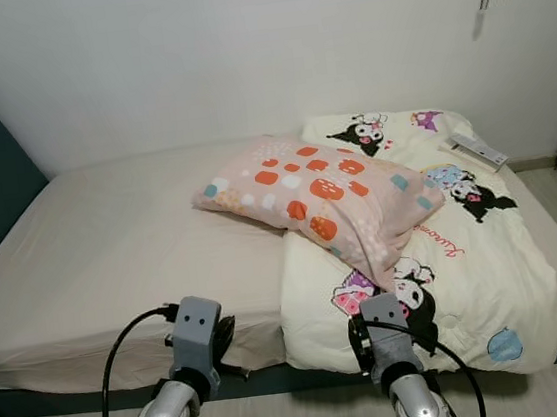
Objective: Clean up the room
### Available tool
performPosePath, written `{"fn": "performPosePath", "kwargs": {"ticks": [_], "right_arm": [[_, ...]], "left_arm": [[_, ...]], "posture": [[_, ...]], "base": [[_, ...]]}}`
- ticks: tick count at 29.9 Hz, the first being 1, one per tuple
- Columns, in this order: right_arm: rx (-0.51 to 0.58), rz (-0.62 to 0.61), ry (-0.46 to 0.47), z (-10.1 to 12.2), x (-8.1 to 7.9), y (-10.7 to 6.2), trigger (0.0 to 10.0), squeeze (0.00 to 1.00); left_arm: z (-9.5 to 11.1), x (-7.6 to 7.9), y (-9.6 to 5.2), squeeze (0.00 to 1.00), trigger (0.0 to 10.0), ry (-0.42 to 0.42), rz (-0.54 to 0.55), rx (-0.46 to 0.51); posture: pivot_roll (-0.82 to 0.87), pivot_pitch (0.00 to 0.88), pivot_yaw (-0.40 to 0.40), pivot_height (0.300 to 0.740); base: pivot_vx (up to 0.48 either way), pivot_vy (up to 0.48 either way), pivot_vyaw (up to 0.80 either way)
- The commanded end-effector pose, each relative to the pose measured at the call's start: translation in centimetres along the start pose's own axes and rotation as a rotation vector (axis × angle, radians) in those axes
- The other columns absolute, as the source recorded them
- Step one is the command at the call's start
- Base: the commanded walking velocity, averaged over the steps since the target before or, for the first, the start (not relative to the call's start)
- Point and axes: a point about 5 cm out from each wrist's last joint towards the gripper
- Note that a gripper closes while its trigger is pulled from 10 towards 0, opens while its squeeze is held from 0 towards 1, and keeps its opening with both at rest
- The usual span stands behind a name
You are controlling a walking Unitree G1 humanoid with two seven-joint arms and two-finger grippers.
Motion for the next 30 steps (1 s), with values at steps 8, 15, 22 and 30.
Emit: {"fn": "performPosePath", "kwargs": {"ticks": [8,15,22,30], "right_arm": [[0.031,-0.007,0.005,0.4,0.3,0.0,10.0,0.0],[0.053,-0.063,-0.015,0.6,1.0,-0.1,10.0,0.0],[0.063,-0.086,-0.014,0.9,1.7,-0.1,10.0,0.0],[0.061,-0.072,-0.018,0.9,1.6,-0.1,10.0,0.0]], "left_arm": [[0.1,0.0,-0.2,0.0,10.0,-0.022,0.011,0.013],[0.3,0.0,-0.1,0.0,10.0,-0.029,0.011,0.024],[0.2,0.1,-0.1,0.0,10.0,-0.034,0.015,0.026],[0.2,0.3,-0.2,0.0,10.0,-0.043,0.02,0.029]], "posture": [[-0.01,0.057,0.047,0.74],[-0.02,0.053,0.048,0.74],[-0.03,0.052,0.04,0.74],[-0.03,0.047,0.029,0.74]], "base": [[0.0,0.0,0.0],[0.0,0.0,0.0],[0.07,0.0,0.0],[0.267,0.0,0.0]]}}
Point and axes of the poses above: a point about 5 cm out from each wrist's last joint towards the gripper, its own y axis pointing out of the wrist towards the gripper, its own z axis along the axis of the wrist's last joint, x = y × z, and after that the axes turned 6 degrees about y, right-handed
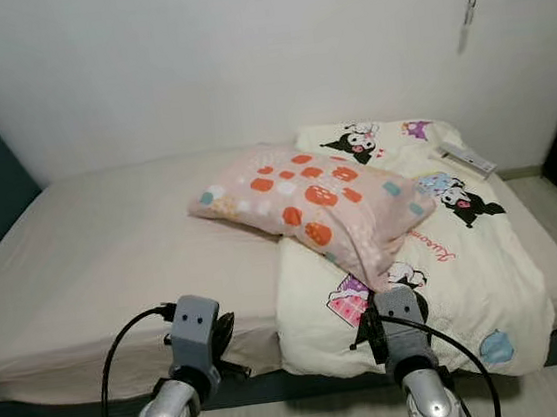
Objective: Clean up the room
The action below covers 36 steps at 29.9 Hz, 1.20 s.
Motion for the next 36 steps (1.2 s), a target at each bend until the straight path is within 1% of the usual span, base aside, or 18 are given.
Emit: {"fn": "performPosePath", "kwargs": {"ticks": [1,36], "right_arm": [[0.01,0.011,0.0,0.16,-0.18,0.0,10.0,0.0],[0.0,0.023,0.001,0.03,-0.44,0.06,10.0,0.0]], "left_arm": [[-0.28,-0.08,-0.32,0.0,10.0,-0.019,0.016,-0.004],[-0.32,-0.32,-0.4,0.0,10.0,-0.025,0.016,-0.002]], "posture": [[-0.03,0.044,0.027,0.74],[-0.02,0.049,0.029,0.74]], "base": [[0.281,0.0,0.0],[0.298,0.0,0.0]]}}
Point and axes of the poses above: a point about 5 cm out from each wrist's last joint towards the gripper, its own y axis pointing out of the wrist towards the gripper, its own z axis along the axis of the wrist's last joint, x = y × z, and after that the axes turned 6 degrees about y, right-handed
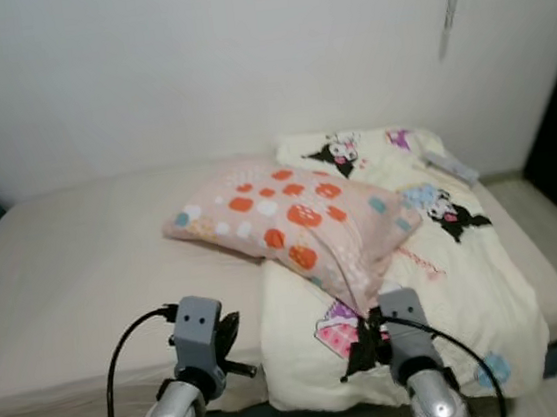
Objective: Clean up the room
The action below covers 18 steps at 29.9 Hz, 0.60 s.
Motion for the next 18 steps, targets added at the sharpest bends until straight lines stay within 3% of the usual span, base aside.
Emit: {"fn": "performPosePath", "kwargs": {"ticks": [1,18], "right_arm": [[-0.019,0.011,0.006,-0.6,-0.32,-0.41,10.0,0.0],[-0.02,0.014,0.01,-0.6,-0.42,-0.33,10.0,0.0]], "left_arm": [[-0.06,-0.15,-0.08,0.0,10.0,0.001,0.004,-0.004],[-0.02,-0.2,-0.04,0.0,10.0,-0.001,0.004,-0.002]], "posture": [[-0.02,0.049,0.029,0.74],[-0.02,0.049,0.03,0.74]], "base": [[0.3,0.0,0.0],[0.3,0.0,0.0]]}}
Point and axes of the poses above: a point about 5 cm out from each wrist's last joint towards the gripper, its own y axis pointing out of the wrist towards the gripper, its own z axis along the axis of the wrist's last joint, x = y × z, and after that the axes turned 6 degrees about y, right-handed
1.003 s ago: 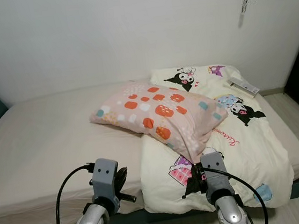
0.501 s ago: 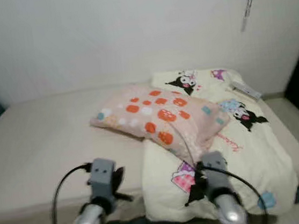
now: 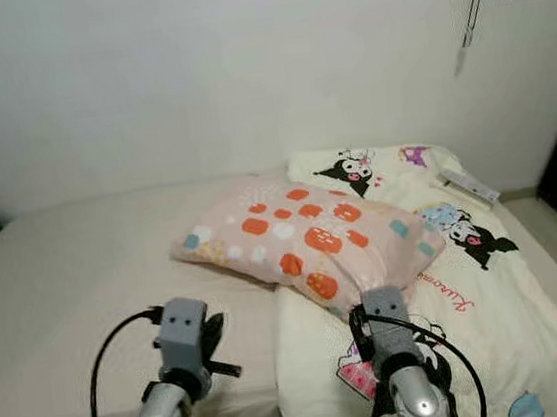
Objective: Clean up the room
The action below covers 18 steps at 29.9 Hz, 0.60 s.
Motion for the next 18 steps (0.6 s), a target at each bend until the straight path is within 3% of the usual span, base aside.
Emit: {"fn": "performPosePath", "kwargs": {"ticks": [1,13,18], "right_arm": [[-0.017,-0.015,0.01,-0.41,0.26,-0.15,10.0,0.0],[-0.018,-0.019,0.01,-0.39,0.28,-0.16,10.0,0.0],[-0.019,-0.019,0.01,-0.42,0.28,-0.15,10.0,0.0]], "left_arm": [[-0.1,0.34,-0.04,0.0,10.0,-0.008,-0.011,-0.006],[0.0,0.44,0.03,0.0,10.0,-0.008,-0.017,-0.004],[-0.04,0.6,0.0,0.0,10.0,0.007,-0.024,-0.004]], "posture": [[-0.02,0.051,0.032,0.74],[-0.02,0.055,0.034,0.74],[-0.02,0.054,0.035,0.74]], "base": [[0.3,0.0,0.0],[0.298,0.0,0.0],[0.146,0.0,0.0]]}}
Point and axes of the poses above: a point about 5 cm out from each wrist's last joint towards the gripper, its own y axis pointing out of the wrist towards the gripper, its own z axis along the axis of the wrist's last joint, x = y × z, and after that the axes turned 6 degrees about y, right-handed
